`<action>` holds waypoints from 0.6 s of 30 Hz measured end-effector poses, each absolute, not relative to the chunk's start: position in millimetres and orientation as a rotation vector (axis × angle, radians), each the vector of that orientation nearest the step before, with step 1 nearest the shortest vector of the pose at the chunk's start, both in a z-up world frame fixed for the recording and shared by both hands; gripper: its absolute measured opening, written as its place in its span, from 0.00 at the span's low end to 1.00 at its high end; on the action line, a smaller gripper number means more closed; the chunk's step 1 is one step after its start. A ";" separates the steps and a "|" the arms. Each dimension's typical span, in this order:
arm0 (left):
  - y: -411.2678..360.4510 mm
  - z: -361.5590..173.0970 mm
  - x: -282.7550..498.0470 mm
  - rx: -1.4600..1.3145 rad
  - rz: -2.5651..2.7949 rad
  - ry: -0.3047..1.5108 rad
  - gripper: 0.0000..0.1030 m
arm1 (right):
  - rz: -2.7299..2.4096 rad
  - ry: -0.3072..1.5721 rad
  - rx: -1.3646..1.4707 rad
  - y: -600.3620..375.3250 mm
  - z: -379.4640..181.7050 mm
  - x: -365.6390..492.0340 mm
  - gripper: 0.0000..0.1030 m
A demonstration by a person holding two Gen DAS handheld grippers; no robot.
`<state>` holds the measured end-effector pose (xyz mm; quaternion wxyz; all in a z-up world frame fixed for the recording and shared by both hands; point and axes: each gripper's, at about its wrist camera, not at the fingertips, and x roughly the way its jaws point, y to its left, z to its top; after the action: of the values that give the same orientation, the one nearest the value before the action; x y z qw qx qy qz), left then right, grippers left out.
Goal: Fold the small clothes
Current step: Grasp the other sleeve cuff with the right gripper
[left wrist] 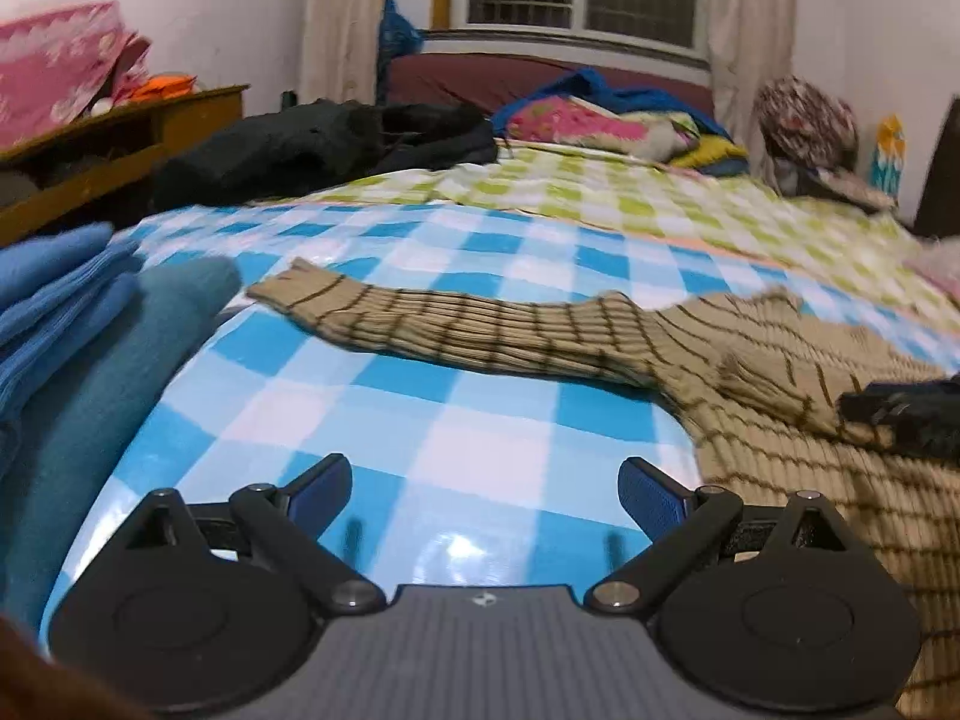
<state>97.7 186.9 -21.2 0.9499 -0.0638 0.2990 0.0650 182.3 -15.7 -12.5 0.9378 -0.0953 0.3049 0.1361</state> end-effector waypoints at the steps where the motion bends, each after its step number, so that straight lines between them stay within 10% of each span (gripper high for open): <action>1: 193.2 -23.2 99.3 -0.143 0.138 0.612 0.98 | 0.302 0.647 -0.204 -4.0 -15.1 186.7 0.26; 18: 257.8 -29.4 101.4 -0.236 0.170 0.592 0.98 | 0.572 0.668 -0.246 149.4 4.4 231.7 0.30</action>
<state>101.4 257.8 -29.4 0.9461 -0.1160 0.2908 0.0832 231.7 149.4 4.4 0.8975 -0.1185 0.3227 0.2761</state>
